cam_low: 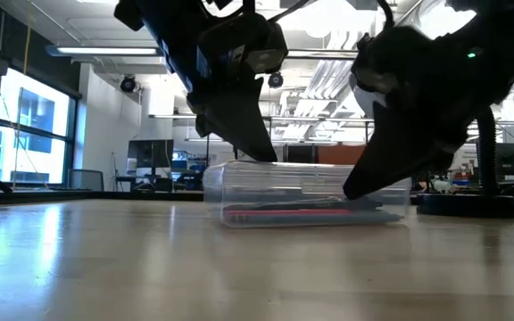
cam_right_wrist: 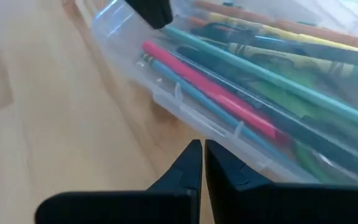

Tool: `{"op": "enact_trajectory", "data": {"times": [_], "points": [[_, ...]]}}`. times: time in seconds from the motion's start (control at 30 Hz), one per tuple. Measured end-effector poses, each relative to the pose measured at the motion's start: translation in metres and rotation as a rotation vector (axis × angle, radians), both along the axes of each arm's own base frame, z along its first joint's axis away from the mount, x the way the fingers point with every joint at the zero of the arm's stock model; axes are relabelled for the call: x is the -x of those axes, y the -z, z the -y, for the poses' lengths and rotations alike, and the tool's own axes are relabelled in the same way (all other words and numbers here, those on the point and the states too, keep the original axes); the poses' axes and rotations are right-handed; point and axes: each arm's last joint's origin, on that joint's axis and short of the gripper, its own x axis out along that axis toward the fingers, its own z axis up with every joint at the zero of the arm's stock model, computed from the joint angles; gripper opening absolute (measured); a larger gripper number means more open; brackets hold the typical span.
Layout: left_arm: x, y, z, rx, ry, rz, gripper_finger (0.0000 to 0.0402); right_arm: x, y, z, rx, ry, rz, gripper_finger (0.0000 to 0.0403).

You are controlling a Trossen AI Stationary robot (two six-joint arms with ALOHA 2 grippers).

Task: Pick & place school supplies into a supply box
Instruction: Close the transparent supply box

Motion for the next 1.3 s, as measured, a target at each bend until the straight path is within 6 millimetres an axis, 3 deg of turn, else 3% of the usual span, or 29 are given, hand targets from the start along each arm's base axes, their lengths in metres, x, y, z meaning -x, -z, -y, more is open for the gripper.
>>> {"op": "enact_trajectory", "data": {"times": [0.17,0.33,0.57,0.73,1.0,1.17,1.3], "points": [[0.000,0.000,-0.001,0.000,-0.002,0.003,0.0010,-0.007,0.002,0.015,0.014,0.012,-0.025,0.0000],[0.001,-0.009,-0.001,-0.020,0.014,0.015,0.0013,-0.008,0.002,0.018,0.018,0.006,-0.030,0.0000],[0.009,-0.054,-0.024,-0.142,-0.094,0.046,0.0010,-0.008,0.002,0.018,0.022,0.013,-0.029,0.0000],[0.013,-0.051,-0.047,-0.178,-0.210,-0.023,0.0011,-0.008,0.002,0.017,0.017,0.011,-0.026,0.0000],[0.004,-0.023,-0.079,-0.159,-0.312,-0.107,0.0014,-0.009,0.001,0.017,0.020,-0.003,-0.019,0.0000],[-0.004,0.005,-0.083,-0.103,-0.287,-0.179,0.0009,-0.009,0.000,0.016,0.023,-0.013,-0.014,0.0000],[-0.012,0.009,-0.081,-0.062,-0.239,-0.123,0.0009,-0.010,0.001,0.017,0.016,-0.023,-0.024,0.0000]]}}
